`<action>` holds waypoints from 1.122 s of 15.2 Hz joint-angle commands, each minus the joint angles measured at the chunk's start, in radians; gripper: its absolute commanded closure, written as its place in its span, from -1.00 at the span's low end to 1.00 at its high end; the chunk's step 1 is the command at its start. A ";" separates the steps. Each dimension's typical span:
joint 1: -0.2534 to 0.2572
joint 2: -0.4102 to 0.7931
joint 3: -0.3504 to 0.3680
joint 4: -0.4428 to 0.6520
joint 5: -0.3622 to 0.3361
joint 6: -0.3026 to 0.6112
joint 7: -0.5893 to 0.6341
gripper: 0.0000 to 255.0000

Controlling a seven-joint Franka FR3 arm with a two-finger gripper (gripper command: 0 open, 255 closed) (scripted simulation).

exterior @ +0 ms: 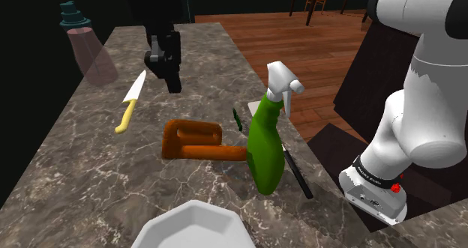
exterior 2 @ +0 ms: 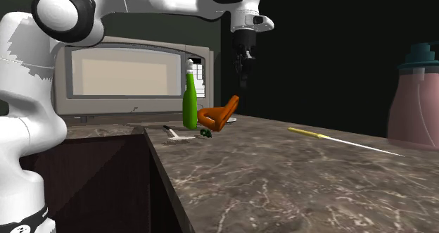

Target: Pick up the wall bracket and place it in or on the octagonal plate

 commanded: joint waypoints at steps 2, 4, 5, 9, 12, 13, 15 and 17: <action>-0.016 -0.057 0.002 -0.100 0.020 0.055 0.009 -1.00; -0.033 -0.157 0.006 -0.269 0.054 0.151 0.029 -1.00; -0.036 -0.201 0.008 -0.343 0.067 0.194 0.041 -1.00; -0.037 -0.241 0.007 -0.448 0.081 0.270 0.049 -1.00; -0.039 -0.245 0.006 -0.492 0.083 0.311 0.047 -1.00; -0.039 -0.246 0.006 -0.507 0.083 0.324 0.047 -1.00; -0.039 -0.246 0.006 -0.515 0.083 0.332 0.047 -1.00; -0.039 -0.246 0.006 -0.515 0.083 0.332 0.047 -1.00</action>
